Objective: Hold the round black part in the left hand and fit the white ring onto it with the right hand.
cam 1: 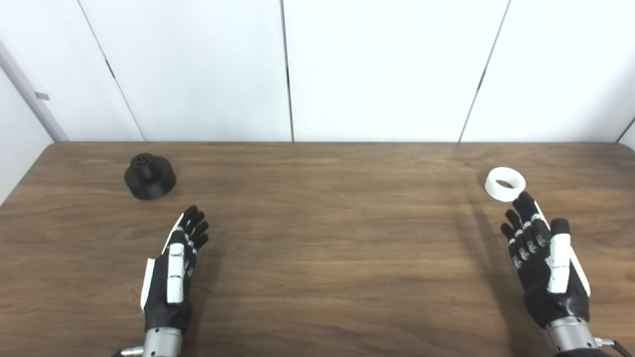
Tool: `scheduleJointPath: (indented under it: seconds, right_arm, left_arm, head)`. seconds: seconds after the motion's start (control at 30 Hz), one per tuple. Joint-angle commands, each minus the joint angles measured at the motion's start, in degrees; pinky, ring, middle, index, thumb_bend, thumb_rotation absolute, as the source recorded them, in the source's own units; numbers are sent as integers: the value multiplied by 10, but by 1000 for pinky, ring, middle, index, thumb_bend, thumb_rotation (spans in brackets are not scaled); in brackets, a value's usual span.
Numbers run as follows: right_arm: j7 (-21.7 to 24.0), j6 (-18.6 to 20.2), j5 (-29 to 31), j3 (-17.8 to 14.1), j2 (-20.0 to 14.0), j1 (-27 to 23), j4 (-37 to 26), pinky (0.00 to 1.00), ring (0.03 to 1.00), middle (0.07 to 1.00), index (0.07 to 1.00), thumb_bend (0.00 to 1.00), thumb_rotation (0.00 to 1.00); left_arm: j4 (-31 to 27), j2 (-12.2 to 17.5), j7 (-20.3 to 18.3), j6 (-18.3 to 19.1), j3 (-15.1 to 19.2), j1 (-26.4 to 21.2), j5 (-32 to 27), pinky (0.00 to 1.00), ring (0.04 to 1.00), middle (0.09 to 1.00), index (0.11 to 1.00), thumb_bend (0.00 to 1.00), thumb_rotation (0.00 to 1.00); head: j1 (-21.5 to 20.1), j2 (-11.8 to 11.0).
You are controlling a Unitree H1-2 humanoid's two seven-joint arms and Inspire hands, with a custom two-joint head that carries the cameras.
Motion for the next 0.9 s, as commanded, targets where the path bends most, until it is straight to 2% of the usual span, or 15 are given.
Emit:
scheduleJointPath:
  seconds: [0.0, 0.67, 0.87]
  right_arm:
    - [4, -21, 4, 1, -16, 19, -8, 1000, 994, 996, 965, 616, 981]
    - [5, -19, 10, -1, -19, 20, -9, 1000, 999, 1000, 971, 622, 974]
    - [9, -21, 9, -2, -29, 19, -4, 1000, 1000, 1000, 980, 620, 987]
  left_arm:
    - [-18, -10, 2, -9, -1, -6, -1, 905, 906, 914, 912, 659, 950]
    - [-21, -9, -3, -8, -6, -4, -8, 925, 922, 929, 927, 652, 914]
    - [-28, -12, 2, -1, -13, -2, 2, 924, 922, 930, 931, 658, 904]
  head:
    - [0, 0]
    - [12, -1]
    - [52, -8]
